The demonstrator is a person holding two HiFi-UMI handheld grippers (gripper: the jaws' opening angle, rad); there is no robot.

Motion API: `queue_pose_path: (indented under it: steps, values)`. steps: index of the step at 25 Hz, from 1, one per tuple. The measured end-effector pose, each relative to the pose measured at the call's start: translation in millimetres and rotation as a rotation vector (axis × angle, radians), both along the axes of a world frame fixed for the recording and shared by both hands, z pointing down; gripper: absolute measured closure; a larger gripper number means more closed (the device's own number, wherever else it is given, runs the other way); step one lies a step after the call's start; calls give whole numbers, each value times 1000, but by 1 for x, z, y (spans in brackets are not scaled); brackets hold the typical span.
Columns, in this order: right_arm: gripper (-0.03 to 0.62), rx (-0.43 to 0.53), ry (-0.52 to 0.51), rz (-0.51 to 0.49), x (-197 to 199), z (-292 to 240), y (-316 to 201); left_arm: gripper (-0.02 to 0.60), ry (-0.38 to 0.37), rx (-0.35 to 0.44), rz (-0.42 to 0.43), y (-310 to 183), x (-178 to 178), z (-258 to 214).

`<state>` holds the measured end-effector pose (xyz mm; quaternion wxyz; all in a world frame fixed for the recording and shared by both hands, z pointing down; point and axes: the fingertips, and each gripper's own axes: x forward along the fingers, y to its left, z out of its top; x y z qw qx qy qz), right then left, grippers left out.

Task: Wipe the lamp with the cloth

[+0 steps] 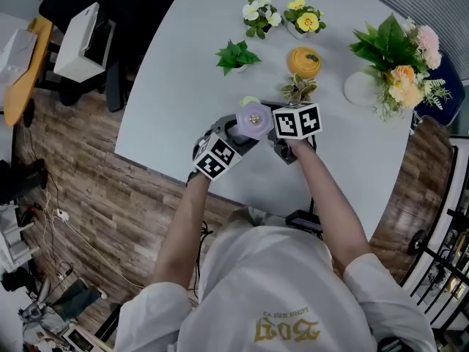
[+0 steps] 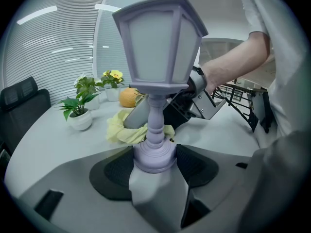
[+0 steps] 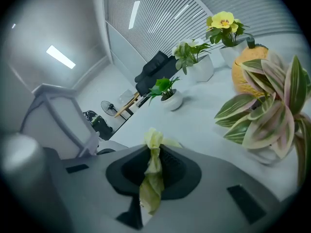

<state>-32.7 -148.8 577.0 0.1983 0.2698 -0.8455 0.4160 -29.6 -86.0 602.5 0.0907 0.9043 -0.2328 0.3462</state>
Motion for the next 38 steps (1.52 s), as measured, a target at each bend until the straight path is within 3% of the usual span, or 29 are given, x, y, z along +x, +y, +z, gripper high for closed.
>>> queue_pose_path:
  steps: [9,38]
  values:
    - [540,-24,33,39,8,5,-2,304,-1,2,-2,0,1,0]
    - [540,-131,5,104,43,6,22,304,-12,-7,-5,1,-2,2]
